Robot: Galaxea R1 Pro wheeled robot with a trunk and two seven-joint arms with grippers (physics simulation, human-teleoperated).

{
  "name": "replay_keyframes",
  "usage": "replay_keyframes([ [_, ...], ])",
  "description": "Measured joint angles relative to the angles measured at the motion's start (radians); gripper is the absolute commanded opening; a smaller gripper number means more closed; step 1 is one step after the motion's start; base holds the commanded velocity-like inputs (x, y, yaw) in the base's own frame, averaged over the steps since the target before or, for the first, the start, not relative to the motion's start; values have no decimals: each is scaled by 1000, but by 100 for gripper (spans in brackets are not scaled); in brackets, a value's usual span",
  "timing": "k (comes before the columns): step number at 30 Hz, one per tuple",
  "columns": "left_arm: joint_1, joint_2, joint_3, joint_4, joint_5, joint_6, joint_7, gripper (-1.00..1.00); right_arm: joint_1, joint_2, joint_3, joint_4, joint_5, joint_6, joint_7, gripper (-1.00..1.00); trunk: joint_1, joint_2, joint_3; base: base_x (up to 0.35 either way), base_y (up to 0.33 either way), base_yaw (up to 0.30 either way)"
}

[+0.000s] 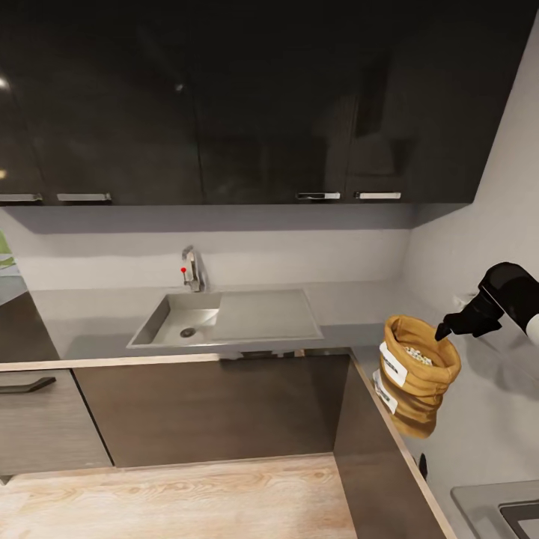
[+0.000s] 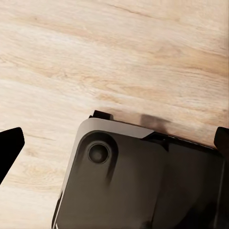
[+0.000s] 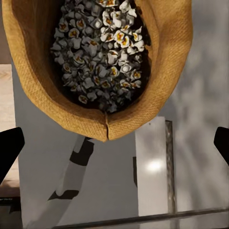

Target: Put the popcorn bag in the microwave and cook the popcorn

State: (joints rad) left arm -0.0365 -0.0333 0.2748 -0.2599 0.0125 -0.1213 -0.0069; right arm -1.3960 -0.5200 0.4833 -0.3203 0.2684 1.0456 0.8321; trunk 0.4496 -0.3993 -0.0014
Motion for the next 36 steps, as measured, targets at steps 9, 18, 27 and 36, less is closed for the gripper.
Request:
replay_keyframes([
  [9, 0, 0, 1, 0, 0, 0, 0, 100, 1, 1, 0, 0, 0, 0, 0, 100, 0, 0, 1, 1, -1, -89],
  [18, 0, 0, 2, 0, 0, 0, 0, 100, 2, 2, 1, 0, 0, 0, 0, 100, 0, 0, 1, 0, 0, -29],
  [27, 0, 0, 2, 0, 1, 0, 0, 100, 4, 6, 1, -2, 1, 0, 0, 100, 0, 0, 1, 0, 0, 0],
  [36, 0, 0, 5, 0, 3, 0, 0, 100, 8, 14, 0, -3, 1, 0, -4, 100, 0, 0, 1, 0, 0, 0],
])
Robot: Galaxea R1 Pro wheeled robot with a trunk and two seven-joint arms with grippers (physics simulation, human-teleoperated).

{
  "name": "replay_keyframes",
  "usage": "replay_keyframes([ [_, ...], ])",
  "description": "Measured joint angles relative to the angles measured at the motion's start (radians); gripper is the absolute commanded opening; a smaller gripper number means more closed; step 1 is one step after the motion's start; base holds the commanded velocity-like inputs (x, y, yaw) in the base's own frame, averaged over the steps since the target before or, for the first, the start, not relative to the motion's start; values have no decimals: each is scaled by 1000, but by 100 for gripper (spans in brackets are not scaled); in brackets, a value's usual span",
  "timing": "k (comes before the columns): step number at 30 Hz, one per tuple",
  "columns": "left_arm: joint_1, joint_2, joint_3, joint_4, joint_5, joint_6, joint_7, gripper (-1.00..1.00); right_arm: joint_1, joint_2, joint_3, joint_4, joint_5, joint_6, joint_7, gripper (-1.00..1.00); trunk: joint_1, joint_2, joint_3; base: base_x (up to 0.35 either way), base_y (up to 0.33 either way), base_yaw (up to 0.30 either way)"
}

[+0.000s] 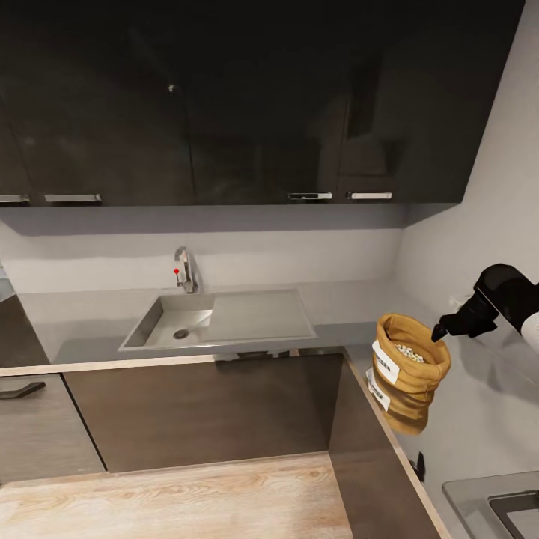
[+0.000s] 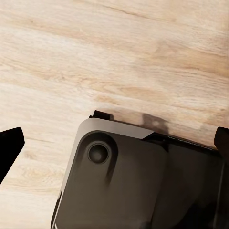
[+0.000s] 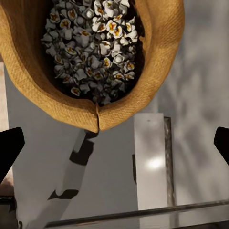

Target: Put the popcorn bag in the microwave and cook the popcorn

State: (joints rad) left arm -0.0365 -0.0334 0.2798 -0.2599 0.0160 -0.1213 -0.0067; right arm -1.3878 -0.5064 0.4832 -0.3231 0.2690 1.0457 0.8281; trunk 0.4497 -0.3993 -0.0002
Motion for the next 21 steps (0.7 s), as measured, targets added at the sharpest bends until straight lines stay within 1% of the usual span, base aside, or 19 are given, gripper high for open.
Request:
replay_keyframes([
  [6, 0, -1, 0, 0, -1, 0, 0, 100, 11, 3, -1, -2, -1, 0, -8, 100, 0, 0, 0, 0, 0, 0],
  [9, 0, -1, 0, 0, -1, 0, 0, 100, 30, 19, -4, -5, -3, 0, -66, 100, 0, 0, 0, 0, 0, 0],
  [10, 0, -2, 0, 0, -1, 0, 0, 100, 38, 27, -15, -6, -3, 0, -103, 100, 0, 0, 0, 0, 0, 0],
  [11, 0, -3, 0, 0, -1, 0, 0, 100, 44, 38, -81, -6, -3, -26, -170, 100, 0, 0, 0, 0, 0, 0],
  [12, 0, -3, 0, 0, -1, 0, 0, 100, 46, 42, -162, -6, -2, -51, -242, 100, 0, 0, 0, 0, 0, 0],
  [14, 0, -4, 0, 0, -1, 0, 0, 100, 47, 44, -234, -5, -2, -74, -331, 100, 0, 0, 0, 0, 0, 0],
  [15, 0, -5, 0, 0, -1, 0, 0, 100, 47, 45, -261, -5, -2, -81, -370, 100, 0, 0, 0, 0, 0, 0],
  [17, 0, -5, 0, 0, -1, 0, 0, 100, 47, 45, -274, -2, -3, -86, -389, 100, 0, 0, 0, 0, 0, 0],
  [21, 0, -6, -1, 0, -2, 0, 0, 100, 60, 49, -279, 4, -6, -103, -398, 100, 0, 0, 0, 0, 0, 0],
])
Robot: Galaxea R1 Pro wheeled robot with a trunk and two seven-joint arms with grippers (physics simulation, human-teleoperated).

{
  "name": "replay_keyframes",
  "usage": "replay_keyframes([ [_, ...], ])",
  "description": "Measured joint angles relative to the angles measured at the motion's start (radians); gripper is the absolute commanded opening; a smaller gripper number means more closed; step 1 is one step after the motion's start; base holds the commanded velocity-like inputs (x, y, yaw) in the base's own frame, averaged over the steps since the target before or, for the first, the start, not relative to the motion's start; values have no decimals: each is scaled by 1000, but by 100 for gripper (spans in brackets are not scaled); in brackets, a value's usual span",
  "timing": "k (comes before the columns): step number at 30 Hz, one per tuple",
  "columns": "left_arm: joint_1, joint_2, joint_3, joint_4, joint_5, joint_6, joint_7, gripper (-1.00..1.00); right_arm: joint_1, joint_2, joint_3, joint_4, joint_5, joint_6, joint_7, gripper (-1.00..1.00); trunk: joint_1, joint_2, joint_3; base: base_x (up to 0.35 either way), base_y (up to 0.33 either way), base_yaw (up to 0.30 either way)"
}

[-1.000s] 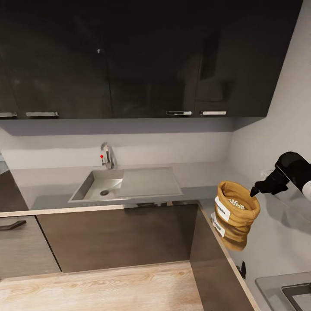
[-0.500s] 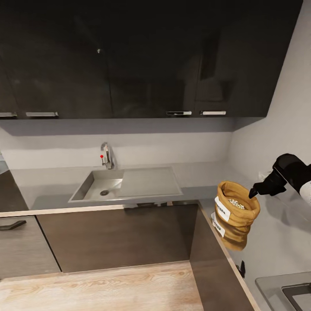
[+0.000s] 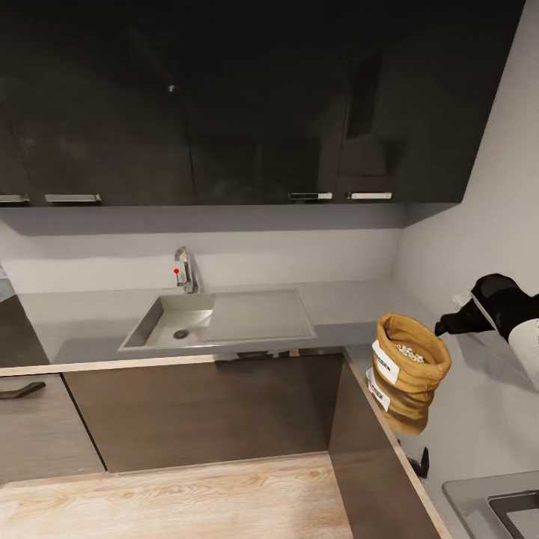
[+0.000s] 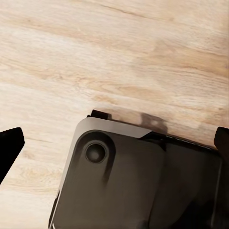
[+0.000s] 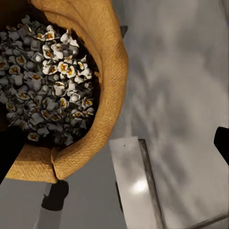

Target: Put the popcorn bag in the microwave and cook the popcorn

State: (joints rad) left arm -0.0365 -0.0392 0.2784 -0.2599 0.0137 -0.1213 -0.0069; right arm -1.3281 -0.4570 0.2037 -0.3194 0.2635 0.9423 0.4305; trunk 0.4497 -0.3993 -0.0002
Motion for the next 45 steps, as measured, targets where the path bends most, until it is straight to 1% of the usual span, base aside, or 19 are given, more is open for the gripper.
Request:
replay_keyframes([
  [4, 0, -1, 0, 0, -1, 0, 0, 100, 26, 4, -5, -1, 0, -4, -2, 100, 0, 0, 0, 0, 0, 0],
  [6, 0, -2, 0, 0, -2, 0, 0, 100, 44, 15, -7, -2, -2, -27, -3, 100, 0, 0, 0, 0, 0, 0],
  [9, 0, -3, 0, 0, -2, 0, 0, 100, 72, 41, -11, -1, -2, -88, -11, 100, 0, 0, 0, 0, 0, 0],
  [10, 0, -3, 0, 0, -2, 0, 0, 100, 78, 46, -22, -1, -2, -107, -14, 100, 0, 0, 0, 0, 0, 0],
  [11, 0, -3, 0, 0, -2, 0, 0, 100, 81, 48, -42, -1, -1, -124, -18, 100, 0, 0, 0, 0, 0, 0],
  [13, 0, -3, 0, 0, -3, 0, 0, 100, 83, 50, -75, 0, 2, -140, -27, 100, 0, 0, 0, 0, 0, 0],
  [14, 0, -3, 0, 0, -3, 0, 0, 100, 85, 52, -92, 2, 5, -146, -43, 100, 0, 0, 0, 0, 0, 0],
  [17, 0, -3, -1, 0, -4, 0, 1, 100, 87, 53, -105, 4, 6, -151, -55, 100, 0, 0, 0, 0, 0, 0],
  [22, 0, -3, -2, 0, -4, 0, 1, 100, 88, 53, -107, 8, 7, -152, -59, 100, 0, 0, 0, 0, 0, 0],
  [25, 0, -3, -2, 0, -4, 0, 1, 100, 88, 53, -107, 34, 7, -152, -59, 100, 0, 0, 0, 0, 0, 0],
  [29, 0, -3, -3, 0, -4, 0, 1, 100, 94, 53, -108, 61, 7, -186, -61, 100, 0, 0, 0, 0, 0, 0],
  [31, 0, -3, -3, 0, -3, 0, 1, 100, 109, 53, -109, 69, 7, -197, -77, 100, 0, 0, 0, 0, 0, 0],
  [33, 0, -3, -3, 0, -3, 0, 1, 100, 121, 53, -109, 75, 6, -221, -114, 100, 0, 0, 0, 0, 0, 0],
  [35, 0, -3, -3, 0, -4, 0, 1, 100, 131, 53, -110, 78, 4, -238, -131, 100, 0, 0, 0, 0, 0, 0],
  [38, 0, -3, -3, 0, -4, 0, 1, 100, 143, 53, -110, 80, 4, -248, -140, 100, 0, 0, 0, 0, 0, 0],
  [45, 0, -3, -3, 0, -4, 0, 1, 100, 148, 53, -111, 81, 3, -252, -142, 100, 0, 0, 0, 0, 0, 0],
])
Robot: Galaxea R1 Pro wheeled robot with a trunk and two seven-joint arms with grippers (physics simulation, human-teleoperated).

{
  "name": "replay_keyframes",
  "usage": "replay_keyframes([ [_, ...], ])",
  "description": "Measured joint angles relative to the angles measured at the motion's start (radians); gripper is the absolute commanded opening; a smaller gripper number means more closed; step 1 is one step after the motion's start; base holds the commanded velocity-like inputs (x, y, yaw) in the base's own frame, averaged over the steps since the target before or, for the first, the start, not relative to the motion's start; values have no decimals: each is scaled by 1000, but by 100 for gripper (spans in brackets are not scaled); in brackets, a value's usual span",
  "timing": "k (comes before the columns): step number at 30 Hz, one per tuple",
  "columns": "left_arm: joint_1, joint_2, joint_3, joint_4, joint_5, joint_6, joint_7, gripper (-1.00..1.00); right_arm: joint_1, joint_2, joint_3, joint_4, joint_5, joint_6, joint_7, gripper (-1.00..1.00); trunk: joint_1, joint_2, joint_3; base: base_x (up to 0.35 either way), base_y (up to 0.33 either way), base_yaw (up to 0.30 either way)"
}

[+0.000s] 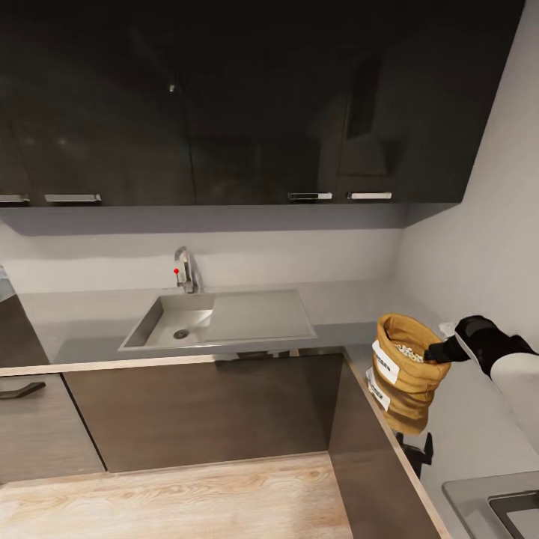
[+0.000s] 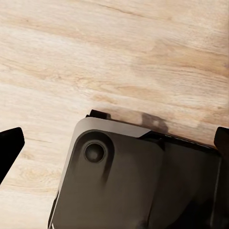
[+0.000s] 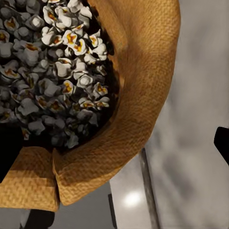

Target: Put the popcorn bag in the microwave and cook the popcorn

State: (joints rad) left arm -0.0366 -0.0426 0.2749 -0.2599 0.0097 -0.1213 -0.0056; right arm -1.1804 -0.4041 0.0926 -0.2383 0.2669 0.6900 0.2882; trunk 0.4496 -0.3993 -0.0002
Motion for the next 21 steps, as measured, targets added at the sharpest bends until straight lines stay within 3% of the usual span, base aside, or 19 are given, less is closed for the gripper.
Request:
replay_keyframes([
  [21, 0, 0, 0, 0, 0, 0, 0, 100, 20, -7, -29, -1, -2, -25, -2, 100, 0, 0, 0, 0, 0, 0],
])
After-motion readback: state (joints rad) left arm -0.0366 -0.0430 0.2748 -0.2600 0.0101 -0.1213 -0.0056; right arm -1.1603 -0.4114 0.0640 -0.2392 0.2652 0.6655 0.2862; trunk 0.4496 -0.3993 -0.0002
